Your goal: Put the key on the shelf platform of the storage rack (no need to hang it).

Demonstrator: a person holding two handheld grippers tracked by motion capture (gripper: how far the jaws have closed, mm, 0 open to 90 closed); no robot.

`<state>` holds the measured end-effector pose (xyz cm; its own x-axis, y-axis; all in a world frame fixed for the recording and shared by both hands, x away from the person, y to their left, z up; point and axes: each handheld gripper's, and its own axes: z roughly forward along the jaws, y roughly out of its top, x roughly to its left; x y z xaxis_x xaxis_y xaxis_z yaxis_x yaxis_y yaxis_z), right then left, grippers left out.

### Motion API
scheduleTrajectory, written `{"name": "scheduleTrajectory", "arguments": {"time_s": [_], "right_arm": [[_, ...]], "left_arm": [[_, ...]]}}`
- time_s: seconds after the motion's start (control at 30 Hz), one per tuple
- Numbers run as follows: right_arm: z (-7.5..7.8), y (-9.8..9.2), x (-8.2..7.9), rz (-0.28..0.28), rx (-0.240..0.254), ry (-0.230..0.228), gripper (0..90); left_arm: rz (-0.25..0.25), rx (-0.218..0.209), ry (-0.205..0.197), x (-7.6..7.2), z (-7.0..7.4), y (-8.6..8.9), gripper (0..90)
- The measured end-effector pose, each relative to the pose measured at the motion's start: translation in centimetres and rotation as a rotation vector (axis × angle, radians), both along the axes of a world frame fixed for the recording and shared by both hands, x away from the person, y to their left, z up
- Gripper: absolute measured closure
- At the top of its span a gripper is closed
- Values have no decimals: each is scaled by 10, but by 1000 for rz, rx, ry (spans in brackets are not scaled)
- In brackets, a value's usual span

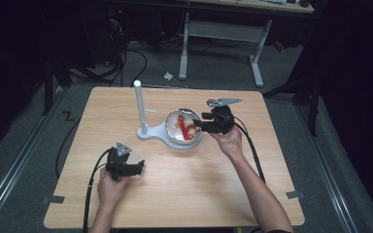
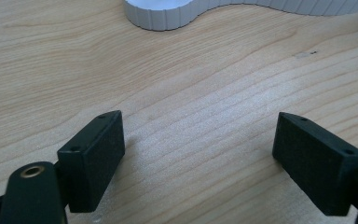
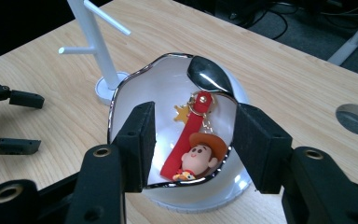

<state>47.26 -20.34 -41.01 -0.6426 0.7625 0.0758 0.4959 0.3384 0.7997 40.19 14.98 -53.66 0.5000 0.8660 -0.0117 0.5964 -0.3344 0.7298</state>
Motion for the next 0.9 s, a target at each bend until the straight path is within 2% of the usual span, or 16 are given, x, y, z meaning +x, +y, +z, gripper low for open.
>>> {"name": "scheduleTrajectory", "arguments": {"time_s": [0.27,0.4,0.63,0.9], "right_arm": [[5,-13,-4,-20,19,-12,489],[5,-20,-6,-17,48,-11,478],[8,-32,-12,-34,70,-20,473],[12,-45,-22,-45,53,-27,466]], "left_arm": [[-1,1,0,0,0,0,170],[-1,1,0,0,0,0,170],[-1,1,0,0,0,0,170],[-1,1,0,0,0,0,170]]}}
